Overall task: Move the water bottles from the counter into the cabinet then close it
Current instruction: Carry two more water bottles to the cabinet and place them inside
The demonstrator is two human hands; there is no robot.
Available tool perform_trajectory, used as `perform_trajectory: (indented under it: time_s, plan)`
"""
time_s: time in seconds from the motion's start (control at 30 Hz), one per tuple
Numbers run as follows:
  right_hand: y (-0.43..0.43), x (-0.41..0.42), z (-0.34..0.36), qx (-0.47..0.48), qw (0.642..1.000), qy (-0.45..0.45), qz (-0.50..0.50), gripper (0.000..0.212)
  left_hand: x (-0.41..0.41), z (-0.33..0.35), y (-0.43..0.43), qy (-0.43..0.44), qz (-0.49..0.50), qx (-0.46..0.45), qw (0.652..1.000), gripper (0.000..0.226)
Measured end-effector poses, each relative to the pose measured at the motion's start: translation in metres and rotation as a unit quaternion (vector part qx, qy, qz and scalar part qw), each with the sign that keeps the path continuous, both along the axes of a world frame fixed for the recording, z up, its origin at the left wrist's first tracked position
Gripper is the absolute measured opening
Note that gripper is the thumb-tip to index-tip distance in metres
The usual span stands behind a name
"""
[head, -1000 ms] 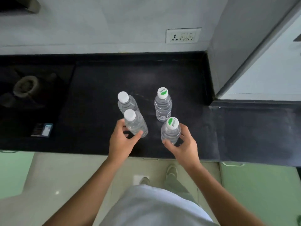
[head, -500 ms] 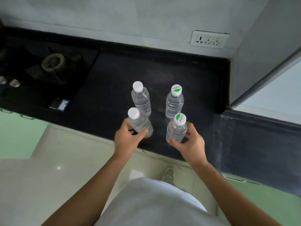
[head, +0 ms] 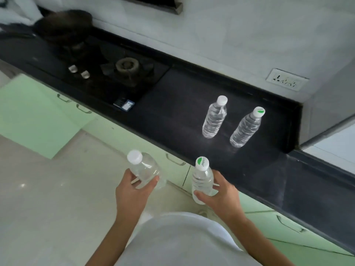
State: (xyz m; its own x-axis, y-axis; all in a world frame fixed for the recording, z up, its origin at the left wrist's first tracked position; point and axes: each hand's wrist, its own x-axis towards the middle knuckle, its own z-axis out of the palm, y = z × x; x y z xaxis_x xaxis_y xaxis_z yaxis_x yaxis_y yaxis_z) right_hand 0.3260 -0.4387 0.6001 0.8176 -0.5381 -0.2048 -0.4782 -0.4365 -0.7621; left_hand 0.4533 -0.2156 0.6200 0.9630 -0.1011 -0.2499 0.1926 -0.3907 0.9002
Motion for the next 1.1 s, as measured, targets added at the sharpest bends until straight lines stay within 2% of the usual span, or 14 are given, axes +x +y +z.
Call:
perform_trajectory:
  time_s: [0.1,0.27,0.47,0.63,0.8,1.1]
  plan:
    - [0.055,0.031,0.006,0.017,0.998,-0.009,0.062,0.062,-0.009,0.005,0.068,0.003,0.040,0.003,0.999,0.038]
    - [0.161,0.084,0.003,0.061,0.981,-0.029,0.184,0.058,-0.035,0.000,0.188,-0.003,0.179,0.018,0.984,0.042]
    - [0.282,0.145,0.012,0.095,0.936,-0.042,0.337,0.056,-0.075,0.004,0.297,-0.005,0.329,0.069,0.942,0.045]
    - [0.340,0.187,0.008,0.093,0.912,-0.025,0.399,0.054,-0.077,-0.001,0.343,0.008,0.415,0.076,0.907,0.046]
    - [0.358,0.235,-0.003,0.084,0.908,-0.013,0.409,0.056,-0.033,-0.003,0.366,0.016,0.438,0.070,0.896,0.039]
    - [0.383,0.375,-0.024,0.069,0.906,-0.002,0.419,0.055,0.129,-0.009,0.411,0.034,0.385,0.090,0.918,0.046]
